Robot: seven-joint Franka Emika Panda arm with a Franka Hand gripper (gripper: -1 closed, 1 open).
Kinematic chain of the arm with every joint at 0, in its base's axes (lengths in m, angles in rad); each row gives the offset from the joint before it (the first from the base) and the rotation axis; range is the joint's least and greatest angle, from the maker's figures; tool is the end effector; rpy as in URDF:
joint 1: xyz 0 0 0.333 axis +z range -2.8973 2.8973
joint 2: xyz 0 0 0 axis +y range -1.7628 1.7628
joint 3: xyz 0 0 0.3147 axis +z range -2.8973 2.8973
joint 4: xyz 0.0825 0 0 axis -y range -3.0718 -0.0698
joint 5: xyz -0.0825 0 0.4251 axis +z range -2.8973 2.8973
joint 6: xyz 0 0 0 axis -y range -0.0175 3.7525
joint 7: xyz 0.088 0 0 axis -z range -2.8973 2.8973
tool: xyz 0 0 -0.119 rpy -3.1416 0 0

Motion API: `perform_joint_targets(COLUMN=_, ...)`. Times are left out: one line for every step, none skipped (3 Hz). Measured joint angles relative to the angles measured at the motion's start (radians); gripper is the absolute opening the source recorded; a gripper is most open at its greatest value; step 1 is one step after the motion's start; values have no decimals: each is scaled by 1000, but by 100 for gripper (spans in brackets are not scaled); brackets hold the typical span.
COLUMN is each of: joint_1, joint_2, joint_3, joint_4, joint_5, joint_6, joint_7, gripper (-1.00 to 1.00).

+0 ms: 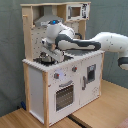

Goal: Play with the kitchen

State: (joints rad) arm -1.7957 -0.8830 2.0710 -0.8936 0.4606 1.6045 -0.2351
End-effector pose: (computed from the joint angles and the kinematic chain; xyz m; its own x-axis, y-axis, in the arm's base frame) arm 0.5501 0.5525 0.5081 0.6786 0.7310 0.0710 0.6818 -0.6629 0.3093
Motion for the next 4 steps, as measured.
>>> perform_joint_targets(joint_1=-7, joint_2=30, joint_3=-7, joint_4=2, joint_5=3, joint_6=-100, joint_7=0, gripper=-100)
perform_joint_targets(joint_1=-7, joint_2=80, joint_3=-16, joint_4=2, joint_5=-12, joint_6=-185, joint_7=1, gripper=-100)
perform_joint_targets(joint_1=-6, joint_2=112, joint_3=-26, joint_4=0, joint_5=-55, joint_6=-276, joint_7=-5, gripper=-100)
perform_joint_targets(joint_1=-6, joint_2=126, joint_3=-56, joint_4=-22, joint_5=-97, joint_6=-348, joint_7=-49, gripper=-100)
